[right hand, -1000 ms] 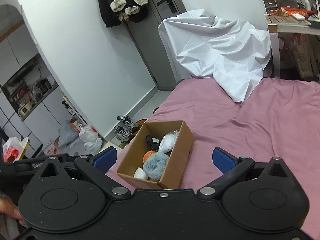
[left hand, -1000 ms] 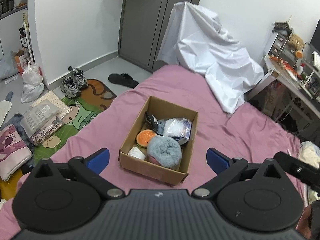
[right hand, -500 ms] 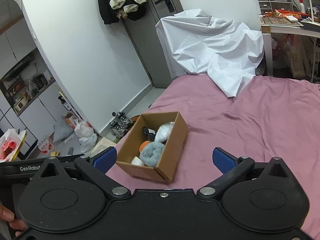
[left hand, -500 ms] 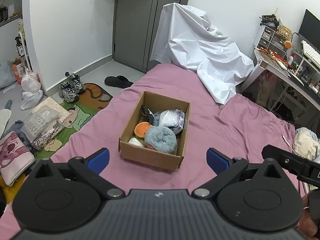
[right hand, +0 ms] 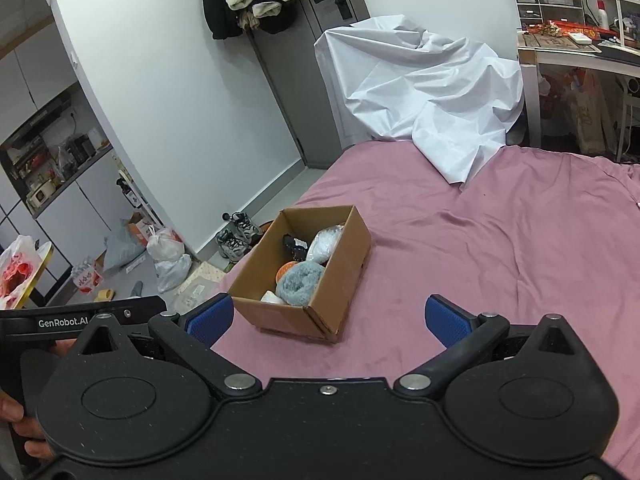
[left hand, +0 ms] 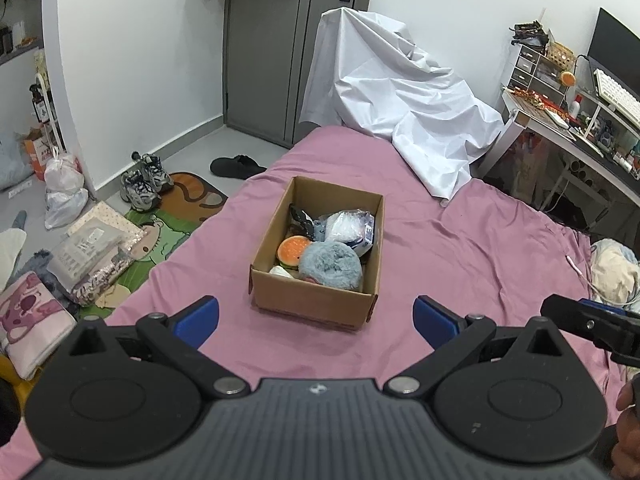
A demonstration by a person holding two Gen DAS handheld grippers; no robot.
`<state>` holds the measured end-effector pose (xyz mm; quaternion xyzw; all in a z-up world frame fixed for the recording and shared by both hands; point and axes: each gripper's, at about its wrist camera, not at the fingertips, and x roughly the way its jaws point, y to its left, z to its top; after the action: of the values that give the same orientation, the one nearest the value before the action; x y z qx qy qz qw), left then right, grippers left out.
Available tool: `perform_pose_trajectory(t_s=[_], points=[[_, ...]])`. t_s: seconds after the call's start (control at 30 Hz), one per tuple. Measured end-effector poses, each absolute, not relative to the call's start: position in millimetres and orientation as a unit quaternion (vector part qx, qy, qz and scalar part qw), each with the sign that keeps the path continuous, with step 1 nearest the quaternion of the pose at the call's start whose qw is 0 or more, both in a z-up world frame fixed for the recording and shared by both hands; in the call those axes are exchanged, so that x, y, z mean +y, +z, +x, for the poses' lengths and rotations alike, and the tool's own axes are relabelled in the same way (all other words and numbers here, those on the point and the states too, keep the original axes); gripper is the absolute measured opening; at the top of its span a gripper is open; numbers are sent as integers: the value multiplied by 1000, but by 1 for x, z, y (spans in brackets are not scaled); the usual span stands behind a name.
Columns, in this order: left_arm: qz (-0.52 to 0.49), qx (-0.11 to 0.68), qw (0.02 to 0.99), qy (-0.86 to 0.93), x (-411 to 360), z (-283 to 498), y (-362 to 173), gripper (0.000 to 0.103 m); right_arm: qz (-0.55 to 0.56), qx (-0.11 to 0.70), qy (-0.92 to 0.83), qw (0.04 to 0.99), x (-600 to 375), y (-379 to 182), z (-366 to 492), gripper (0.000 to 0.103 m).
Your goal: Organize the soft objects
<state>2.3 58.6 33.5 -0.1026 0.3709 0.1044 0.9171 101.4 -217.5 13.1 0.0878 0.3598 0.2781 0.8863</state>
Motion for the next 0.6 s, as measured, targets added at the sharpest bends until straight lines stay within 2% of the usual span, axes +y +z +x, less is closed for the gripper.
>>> perform_pose_trajectory(t_s=[0.6], points=[[-89, 381, 914, 105, 56, -5, 27, 102, 83, 377, 281, 878, -215, 2, 96, 103]])
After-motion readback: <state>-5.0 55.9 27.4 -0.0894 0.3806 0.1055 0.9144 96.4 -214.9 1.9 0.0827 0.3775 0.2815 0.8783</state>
